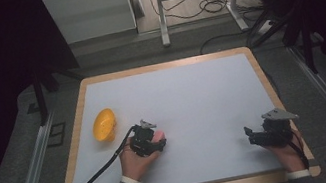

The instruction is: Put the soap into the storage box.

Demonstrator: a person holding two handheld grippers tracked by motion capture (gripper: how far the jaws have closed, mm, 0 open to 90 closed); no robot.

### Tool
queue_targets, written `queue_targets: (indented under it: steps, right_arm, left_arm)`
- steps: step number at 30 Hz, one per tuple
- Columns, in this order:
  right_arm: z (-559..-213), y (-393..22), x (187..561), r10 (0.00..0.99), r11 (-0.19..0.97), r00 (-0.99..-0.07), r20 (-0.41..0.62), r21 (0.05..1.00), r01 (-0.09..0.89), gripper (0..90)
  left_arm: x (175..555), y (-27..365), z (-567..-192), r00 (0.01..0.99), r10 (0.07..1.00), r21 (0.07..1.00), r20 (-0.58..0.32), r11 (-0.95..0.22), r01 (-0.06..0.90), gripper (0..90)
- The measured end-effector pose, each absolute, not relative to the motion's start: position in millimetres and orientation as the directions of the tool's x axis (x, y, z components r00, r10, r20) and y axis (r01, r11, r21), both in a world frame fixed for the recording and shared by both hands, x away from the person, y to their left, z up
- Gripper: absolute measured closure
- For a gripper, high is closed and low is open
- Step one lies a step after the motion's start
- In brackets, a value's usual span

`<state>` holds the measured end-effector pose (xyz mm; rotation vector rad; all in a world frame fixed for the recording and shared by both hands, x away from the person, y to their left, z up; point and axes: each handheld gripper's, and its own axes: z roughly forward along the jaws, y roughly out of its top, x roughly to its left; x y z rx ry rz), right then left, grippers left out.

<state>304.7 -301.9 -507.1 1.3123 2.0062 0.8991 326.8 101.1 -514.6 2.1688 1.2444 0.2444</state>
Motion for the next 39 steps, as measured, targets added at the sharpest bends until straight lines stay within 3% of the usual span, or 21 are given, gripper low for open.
queue_targets:
  steps: [9,39]
  right_arm:
    - [-506,-302,304,0.93,0.292,-0.353,-0.101,0.788,0.542,9.7]
    - [-506,-304,304,0.931,0.288,-0.352,-0.098,0.79,0.541,9.8]
  left_arm:
    - [328,103,-513,0.525,0.838,0.598,-0.147,-0.347,0.722,59.5]
    - [315,126,-478,0.554,0.82,0.66,-0.145,-0.337,0.672,60.0]
